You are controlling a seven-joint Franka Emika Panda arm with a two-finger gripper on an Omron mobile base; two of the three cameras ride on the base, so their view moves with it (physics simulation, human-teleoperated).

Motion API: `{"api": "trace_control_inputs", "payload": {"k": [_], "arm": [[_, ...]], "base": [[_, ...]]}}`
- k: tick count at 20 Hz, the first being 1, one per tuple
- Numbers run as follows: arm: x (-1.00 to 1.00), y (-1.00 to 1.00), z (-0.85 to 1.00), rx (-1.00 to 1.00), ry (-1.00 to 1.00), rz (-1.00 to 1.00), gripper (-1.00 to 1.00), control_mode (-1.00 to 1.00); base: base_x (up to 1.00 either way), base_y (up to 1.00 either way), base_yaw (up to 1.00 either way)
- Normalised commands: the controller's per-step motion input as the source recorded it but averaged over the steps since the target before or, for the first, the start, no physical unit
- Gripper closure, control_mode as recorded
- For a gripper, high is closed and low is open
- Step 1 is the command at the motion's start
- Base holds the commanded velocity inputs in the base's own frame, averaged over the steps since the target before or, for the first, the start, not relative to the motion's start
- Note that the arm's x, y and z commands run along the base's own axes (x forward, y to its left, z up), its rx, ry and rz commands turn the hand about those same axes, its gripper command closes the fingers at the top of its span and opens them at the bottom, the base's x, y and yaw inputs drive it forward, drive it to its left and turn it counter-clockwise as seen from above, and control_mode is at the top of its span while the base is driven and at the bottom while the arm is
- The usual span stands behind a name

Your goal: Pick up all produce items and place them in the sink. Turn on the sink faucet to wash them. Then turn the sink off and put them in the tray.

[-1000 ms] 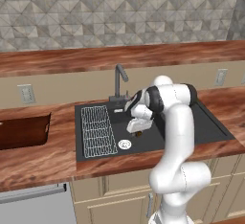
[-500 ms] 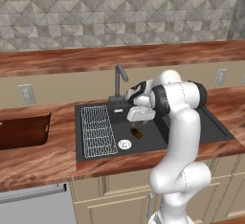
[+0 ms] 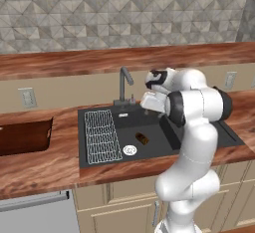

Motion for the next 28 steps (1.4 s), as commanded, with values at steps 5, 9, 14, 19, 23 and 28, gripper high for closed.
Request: {"api": "trace_control_inputs", "payload": {"k": [5, 9, 14, 19, 23, 28], "arm": [[-0.06, -0.09, 0.56, 0.22, 0.07, -0.37, -1.0, -1.0], [0.0, 0.0, 0.28, 0.28, 0.03, -0.57, -1.0, -1.0], [0.0, 0.02, 0.01, 0.31, 0.08, -0.58, -1.0, -1.0], [-0.01, 0.08, 0.0, 0.4, 0.13, -0.5, -1.0, -1.0], [0.09, 0.37, 0.0, 0.41, 0.11, -0.44, -1.0, -1.0], [0.63, 0.1, 0.08, 0.42, 0.2, -0.23, -1.0, -1.0]], "base": [[0.0, 0.0, 0.0], [0.0, 0.0, 0.0], [0.0, 0.0, 0.0], [0.0, 0.0, 0.0], [0.0, 0.0, 0.0], [0.0, 0.0, 0.0]]}}
